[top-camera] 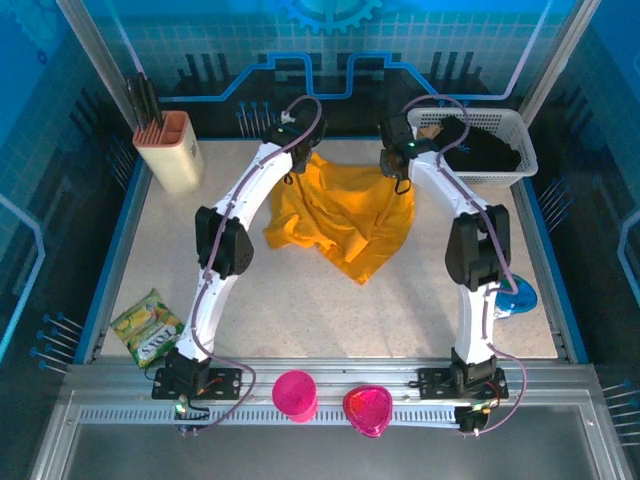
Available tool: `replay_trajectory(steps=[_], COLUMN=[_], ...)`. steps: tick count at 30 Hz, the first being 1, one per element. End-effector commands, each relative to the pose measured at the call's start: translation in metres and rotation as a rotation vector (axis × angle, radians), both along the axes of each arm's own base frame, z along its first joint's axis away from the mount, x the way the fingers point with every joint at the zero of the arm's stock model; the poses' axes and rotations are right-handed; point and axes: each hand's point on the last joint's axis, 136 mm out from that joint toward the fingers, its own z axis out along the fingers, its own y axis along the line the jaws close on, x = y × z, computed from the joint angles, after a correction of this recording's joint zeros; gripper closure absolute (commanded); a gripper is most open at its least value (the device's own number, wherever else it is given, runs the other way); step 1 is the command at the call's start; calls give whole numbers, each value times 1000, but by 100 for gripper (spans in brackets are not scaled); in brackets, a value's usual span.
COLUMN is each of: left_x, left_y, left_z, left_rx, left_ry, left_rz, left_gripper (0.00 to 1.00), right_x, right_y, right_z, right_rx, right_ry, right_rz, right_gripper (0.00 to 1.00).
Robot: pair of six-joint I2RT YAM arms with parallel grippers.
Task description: Fold and stack the t-shirts
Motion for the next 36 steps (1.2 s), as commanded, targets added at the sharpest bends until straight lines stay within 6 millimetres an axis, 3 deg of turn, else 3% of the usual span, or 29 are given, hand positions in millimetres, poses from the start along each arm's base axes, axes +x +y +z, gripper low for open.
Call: replay_trajectory(steps=[1,4,7,9,14,16,20,25,30,36], left_x=[-22,-41,-73,-98,-167,-184,-198,-197,-188,-186], left_y=[13,16,24,29,35,35,39,43,41,40], left_z=[-1,8,24,23,-20,-42,-85,-115,-129,-154], left_rx=[38,10,-54,-102,-242,-312,-442,-544,-560,-545], left_ry=[78,55,39,78,254,288,323,305,293,346], left_rz=[31,25,38,51,122,157,245,322,331,357], left_gripper=[10,1,1,1,6,10,18,19,20,28], right_x=[-6,-14,-35,-56,-125,-152,-196,-230,-245,-247], right_y=[15,24,29,30,37,42,61,78,87,90], right_z=[-10,-1,7,5,-14,-26,-56,-87,-108,-113], right_rx=[-29,-20,9,28,124,156,220,229,239,230], right_ry=[73,42,40,53,100,133,217,290,329,342], right_rz=[51,73,81,82,92,96,127,140,142,146], right_gripper=[36,25,26,30,39,40,42,43,43,44])
